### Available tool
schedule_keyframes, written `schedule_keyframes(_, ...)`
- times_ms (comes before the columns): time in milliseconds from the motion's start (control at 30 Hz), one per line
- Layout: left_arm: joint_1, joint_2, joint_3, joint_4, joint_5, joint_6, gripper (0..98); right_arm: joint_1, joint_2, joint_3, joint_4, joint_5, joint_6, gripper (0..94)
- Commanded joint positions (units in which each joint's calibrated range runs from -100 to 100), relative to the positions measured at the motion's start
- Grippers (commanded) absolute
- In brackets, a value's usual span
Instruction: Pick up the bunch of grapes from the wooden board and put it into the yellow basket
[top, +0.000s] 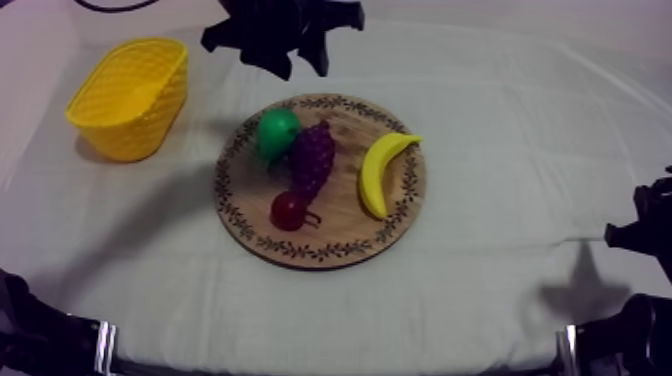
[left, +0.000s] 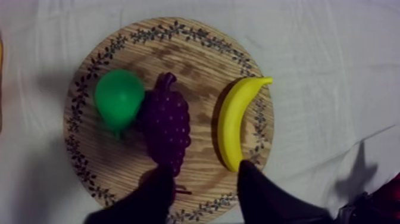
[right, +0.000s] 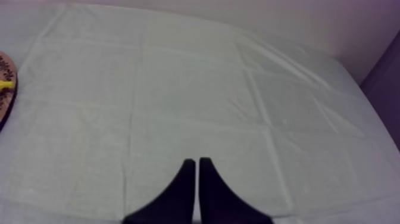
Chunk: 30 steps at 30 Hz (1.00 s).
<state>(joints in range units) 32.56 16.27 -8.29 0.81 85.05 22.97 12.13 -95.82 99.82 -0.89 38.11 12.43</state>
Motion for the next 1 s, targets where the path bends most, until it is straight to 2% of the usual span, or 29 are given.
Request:
schedule_keyframes(0, 0.1, 0.4, -0.4, 0.02, -0.4, -0.2, 64.5, 0.0, 0.0, 0.0, 0.0, 0.0, 0.0, 0.3)
schedule_keyframes(133, 0.3, 1.6, -0.9, 0.22, -1.8, -1.0, 79.6, 0.0, 0.0, 0.0, 0.0, 0.0, 0.0, 0.3)
schedule_keyframes(200, 0.4, 2.3, -1.1, 0.25, -2.1, -0.9, 83.5, 0.0, 0.0, 0.0, 0.0, 0.0, 0.0, 0.3)
schedule_keyframes(500, 0.3, 7.0, -1.8, 1.05, -3.2, 0.3, 75.6, 0.0, 0.0, 0.0, 0.0, 0.0, 0.0, 0.3)
schedule_keyframes(733, -0.2, 11.2, -0.1, 1.67, -5.0, 1.0, 77.5, 0.0, 0.0, 0.0, 0.0, 0.0, 0.0, 0.3)
schedule_keyframes(967, -0.7, 16.6, -1.1, 2.04, -3.9, 1.1, 77.4, 0.0, 0.0, 0.0, 0.0, 0.0, 0.0, 0.3)
